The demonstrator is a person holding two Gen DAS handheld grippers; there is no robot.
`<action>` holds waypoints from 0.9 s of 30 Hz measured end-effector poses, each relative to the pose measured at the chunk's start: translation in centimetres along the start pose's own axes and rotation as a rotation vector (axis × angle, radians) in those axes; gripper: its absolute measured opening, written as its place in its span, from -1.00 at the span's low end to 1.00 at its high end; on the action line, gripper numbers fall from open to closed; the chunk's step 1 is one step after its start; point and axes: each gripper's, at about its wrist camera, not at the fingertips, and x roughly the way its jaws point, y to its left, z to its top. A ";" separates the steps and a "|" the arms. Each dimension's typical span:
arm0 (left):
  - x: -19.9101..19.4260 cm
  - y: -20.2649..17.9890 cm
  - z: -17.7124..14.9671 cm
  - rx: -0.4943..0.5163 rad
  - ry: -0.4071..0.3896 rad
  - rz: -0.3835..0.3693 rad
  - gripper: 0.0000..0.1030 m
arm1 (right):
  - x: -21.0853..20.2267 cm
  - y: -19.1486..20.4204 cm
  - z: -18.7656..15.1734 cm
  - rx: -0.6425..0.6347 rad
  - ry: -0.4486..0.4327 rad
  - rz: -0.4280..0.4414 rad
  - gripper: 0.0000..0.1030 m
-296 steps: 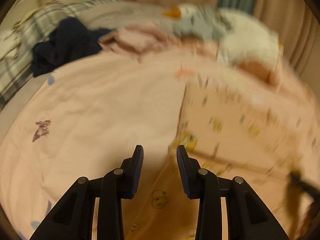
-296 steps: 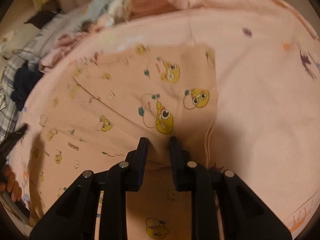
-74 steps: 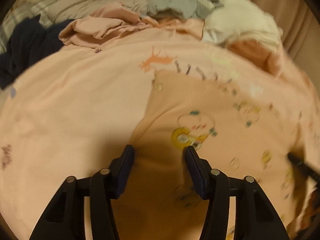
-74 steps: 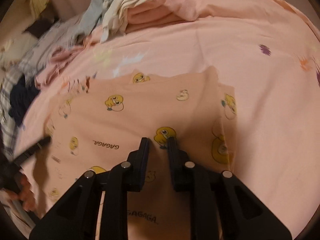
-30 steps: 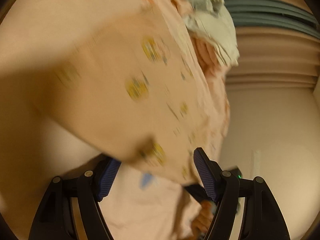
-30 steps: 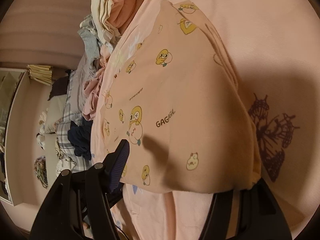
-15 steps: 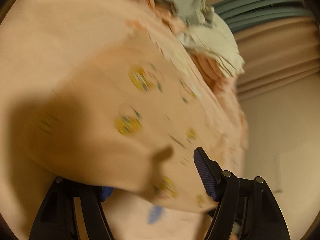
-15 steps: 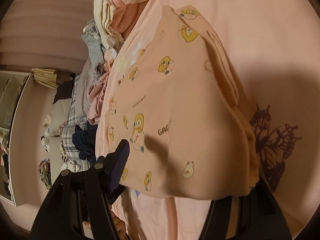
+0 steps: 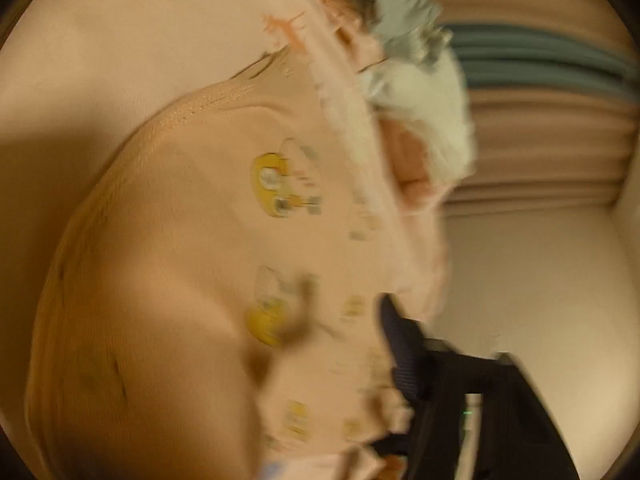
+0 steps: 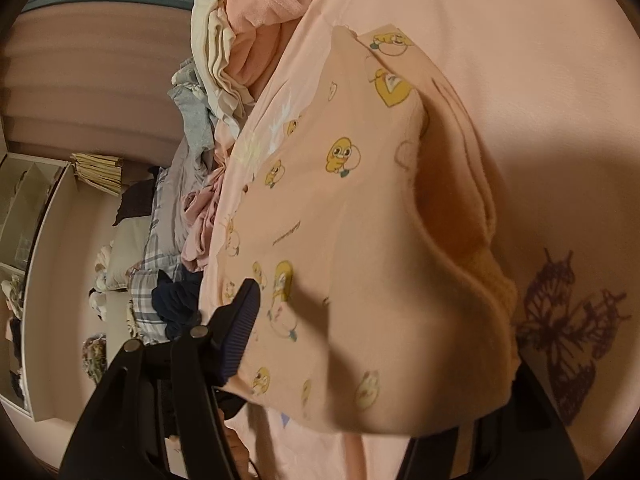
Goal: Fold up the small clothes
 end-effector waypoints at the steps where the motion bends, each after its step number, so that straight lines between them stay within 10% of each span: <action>1: 0.5 -0.4 -0.1 0.034 -0.009 0.069 -0.62 | 0.3 -0.1 0.0 -0.016 -0.008 -0.029 -0.47; 4: 0.3 -0.6 -0.4 0.059 -0.045 0.091 -0.69 | 0.8 -0.8 0.2 -0.022 -0.023 -0.038 -0.84; 11: -0.9 -3.8 -2.5 0.250 -0.158 0.323 -0.76 | -0.2 0.4 0.1 -0.081 -0.025 -0.037 -0.79; 27: -3.8 -5.1 -6.8 0.311 -0.164 0.298 -0.82 | -5.3 2.0 -3.2 -0.227 -0.026 -0.051 -0.81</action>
